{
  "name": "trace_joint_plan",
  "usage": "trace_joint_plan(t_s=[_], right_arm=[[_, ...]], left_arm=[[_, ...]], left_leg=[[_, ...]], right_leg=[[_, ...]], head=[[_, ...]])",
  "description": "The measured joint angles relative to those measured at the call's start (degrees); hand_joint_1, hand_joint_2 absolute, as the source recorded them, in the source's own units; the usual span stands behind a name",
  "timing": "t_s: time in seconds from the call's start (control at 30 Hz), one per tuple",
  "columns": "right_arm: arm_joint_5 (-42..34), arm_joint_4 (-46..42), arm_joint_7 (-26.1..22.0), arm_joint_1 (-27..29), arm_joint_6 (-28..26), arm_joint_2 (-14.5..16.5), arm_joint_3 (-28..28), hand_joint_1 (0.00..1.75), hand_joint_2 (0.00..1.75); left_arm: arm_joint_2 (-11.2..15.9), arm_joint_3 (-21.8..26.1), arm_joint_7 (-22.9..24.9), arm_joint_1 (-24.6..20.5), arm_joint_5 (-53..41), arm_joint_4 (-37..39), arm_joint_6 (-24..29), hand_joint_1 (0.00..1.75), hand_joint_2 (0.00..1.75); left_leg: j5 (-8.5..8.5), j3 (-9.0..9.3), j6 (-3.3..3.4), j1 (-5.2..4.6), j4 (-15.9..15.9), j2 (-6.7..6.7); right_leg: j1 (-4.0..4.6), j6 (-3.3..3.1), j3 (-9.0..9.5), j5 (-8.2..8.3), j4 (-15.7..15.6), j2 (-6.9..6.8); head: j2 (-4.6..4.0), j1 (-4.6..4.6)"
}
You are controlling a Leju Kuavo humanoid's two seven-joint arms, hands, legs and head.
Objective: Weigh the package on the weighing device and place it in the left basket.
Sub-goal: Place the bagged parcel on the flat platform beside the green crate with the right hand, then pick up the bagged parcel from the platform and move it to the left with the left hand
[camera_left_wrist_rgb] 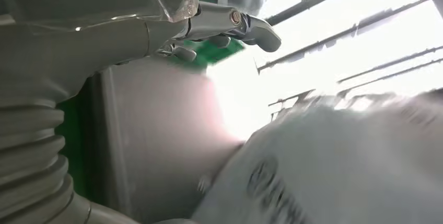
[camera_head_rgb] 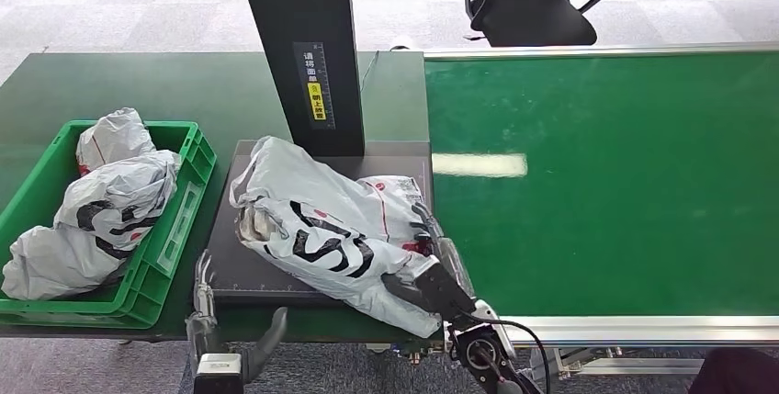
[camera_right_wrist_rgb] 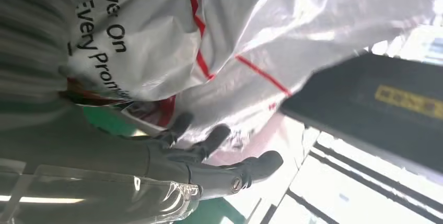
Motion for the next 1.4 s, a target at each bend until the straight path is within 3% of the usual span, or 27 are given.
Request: trace_joint_plan(t_s=[0.27,0.63,0.97,1.1,1.23,1.4], right_arm=[[-12.25,-13.70,-12.69,6.85,-1.41,-0.55,-4.65,0.00,1.75],[-17.54,-28.93,-13.48,11.66,0.38,-1.10,-6.34,0.00,1.75],[-18.80,-35.39,-13.48,14.45,0.68,-1.03,-7.28,0.00,1.75],[-19.19,-37.93,-13.48,16.67,3.25,-0.48,-9.11,0.00,1.75],[-19.91,-39.57,-13.48,18.58,6.84,0.44,-12.03,0.00,1.75],[-20.84,-39.62,-13.47,18.92,10.34,1.38,-14.94,0.00,1.75]], left_arm=[[-1.12,1.95,-4.32,2.46,6.63,-6.35,9.00,0.00,1.75],[-3.79,10.65,-4.34,4.93,8.84,-23.43,10.33,0.00,1.75],[-3.73,11.05,-4.33,7.11,5.98,-27.06,10.04,0.00,1.75],[-2.79,5.37,-1.63,6.99,-2.59,-22.06,3.90,0.00,1.75],[0.42,-4.55,8.67,6.35,-16.90,-18.60,-5.61,0.00,1.75],[6.38,-14.22,19.46,3.22,-24.69,-19.12,-13.34,0.00,1.75]], left_leg=[[-0.02,-0.04,0.00,0.00,0.00,0.02],[-0.02,-0.01,0.01,0.01,-0.01,0.04],[-0.03,0.02,0.01,0.00,-0.01,0.04],[-0.04,0.05,0.02,-0.01,-0.01,0.01],[-0.04,0.03,0.02,-0.03,0.00,0.09],[-0.04,0.01,0.02,0.02,-0.02,0.06]], right_leg=[[0.00,-0.02,-0.05,-0.02,0.00,0.00],[0.02,-0.03,-0.03,-0.03,0.00,0.01],[0.00,-0.02,-0.06,-0.03,-0.03,0.00],[-0.01,-0.01,-0.03,-0.07,-0.05,-0.06],[-0.03,-0.01,-0.03,-0.05,-0.05,-0.02],[0.03,-0.01,-0.03,-0.05,-0.03,-0.03]], head=[[0.00,0.01],[0.00,0.01],[0.00,0.00],[0.00,0.01],[0.00,0.00],[0.00,-0.02]])
